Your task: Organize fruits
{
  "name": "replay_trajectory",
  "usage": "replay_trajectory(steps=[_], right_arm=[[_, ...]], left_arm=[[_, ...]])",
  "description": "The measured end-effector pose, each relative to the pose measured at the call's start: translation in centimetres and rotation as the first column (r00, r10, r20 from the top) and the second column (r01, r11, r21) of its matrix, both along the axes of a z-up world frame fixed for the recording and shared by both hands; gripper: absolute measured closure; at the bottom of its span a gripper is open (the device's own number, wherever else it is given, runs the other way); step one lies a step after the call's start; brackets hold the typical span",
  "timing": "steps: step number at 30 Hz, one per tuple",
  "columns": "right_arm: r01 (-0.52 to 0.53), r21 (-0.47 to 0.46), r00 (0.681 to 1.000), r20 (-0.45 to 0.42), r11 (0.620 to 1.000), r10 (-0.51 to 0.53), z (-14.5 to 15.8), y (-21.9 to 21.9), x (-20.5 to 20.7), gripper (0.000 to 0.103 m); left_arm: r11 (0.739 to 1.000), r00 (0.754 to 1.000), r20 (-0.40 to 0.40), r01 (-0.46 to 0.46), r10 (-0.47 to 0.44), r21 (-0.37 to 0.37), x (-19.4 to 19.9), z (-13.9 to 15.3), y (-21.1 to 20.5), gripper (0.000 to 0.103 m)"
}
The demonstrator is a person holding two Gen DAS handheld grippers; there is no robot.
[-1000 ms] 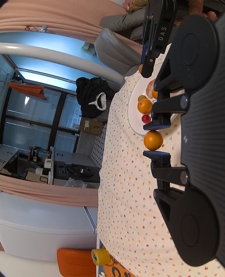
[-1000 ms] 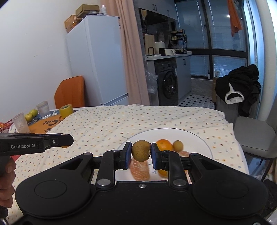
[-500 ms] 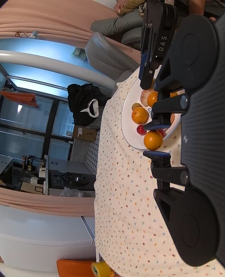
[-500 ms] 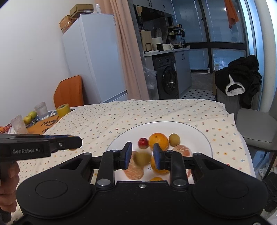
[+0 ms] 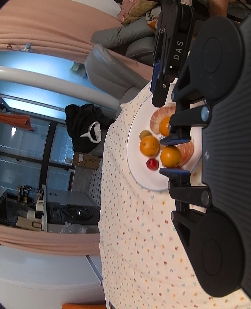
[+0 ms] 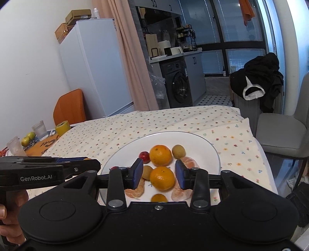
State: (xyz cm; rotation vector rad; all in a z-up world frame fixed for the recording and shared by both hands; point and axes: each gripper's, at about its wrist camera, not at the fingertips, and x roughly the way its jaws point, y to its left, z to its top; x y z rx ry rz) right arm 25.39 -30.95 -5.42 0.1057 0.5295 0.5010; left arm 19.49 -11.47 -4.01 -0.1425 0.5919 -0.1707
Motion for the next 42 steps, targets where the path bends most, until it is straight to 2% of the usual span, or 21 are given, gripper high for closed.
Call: replay_trajectory(steps=[4, 8, 12, 21, 25, 28, 33, 35, 42], right_arm=[[0.006, 0.005, 1.0, -0.009, 1.0, -0.005, -0.1, -0.5, -0.3, 0.064], [0.008, 0.001, 1.0, -0.009, 1.0, -0.008, -0.2, -0.8, -0.8, 0.057], [0.015, -0.002, 1.0, -0.018, 1.0, -0.015, -0.2, -1.0, -1.2, 0.056], [-0.002, -0.01, 1.0, -0.018, 1.0, 0.001, 0.1, -0.2, -2.1, 0.049], [-0.013, -0.012, 1.0, -0.013, 1.0, 0.013, 0.4, 0.4, -2.8, 0.037], [-0.01, -0.009, 1.0, -0.012, 1.0, 0.01, 0.7, 0.6, -3.2, 0.032], [-0.007, -0.018, 1.0, 0.003, 1.0, 0.007, 1.3, 1.2, -4.1, 0.018], [-0.007, -0.022, 1.0, 0.01, 1.0, 0.008, 1.6, 1.5, -4.5, 0.013], [-0.009, -0.024, 1.0, 0.015, 1.0, 0.01, 2.2, 2.3, -5.7, 0.002]], left_arm=[[1.0, 1.0, -0.003, 0.018, -0.019, -0.012, 0.2, -0.1, -0.6, 0.08], [0.999, 1.0, 0.002, 0.026, -0.026, -0.027, 0.2, 0.1, -0.8, 0.075], [0.999, 1.0, -0.005, 0.004, -0.005, -0.033, 0.0, 0.2, -0.3, 0.072], [0.999, 0.999, 0.002, -0.044, 0.044, -0.024, -1.5, 0.8, 1.2, 0.042], [0.998, 0.998, 0.002, -0.062, 0.062, -0.01, -2.4, 1.1, 1.8, 0.029], [0.997, 0.997, 0.0, -0.071, 0.071, -0.007, -2.9, 1.3, 2.3, 0.022], [0.997, 0.997, -0.009, -0.079, 0.079, 0.007, -3.8, 1.5, 2.9, 0.019], [0.996, 0.996, -0.008, -0.087, 0.087, 0.016, -4.2, 1.6, 3.2, 0.012], [0.992, 0.993, -0.001, -0.12, 0.12, 0.031, -6.0, 2.1, 4.5, 0.005]])
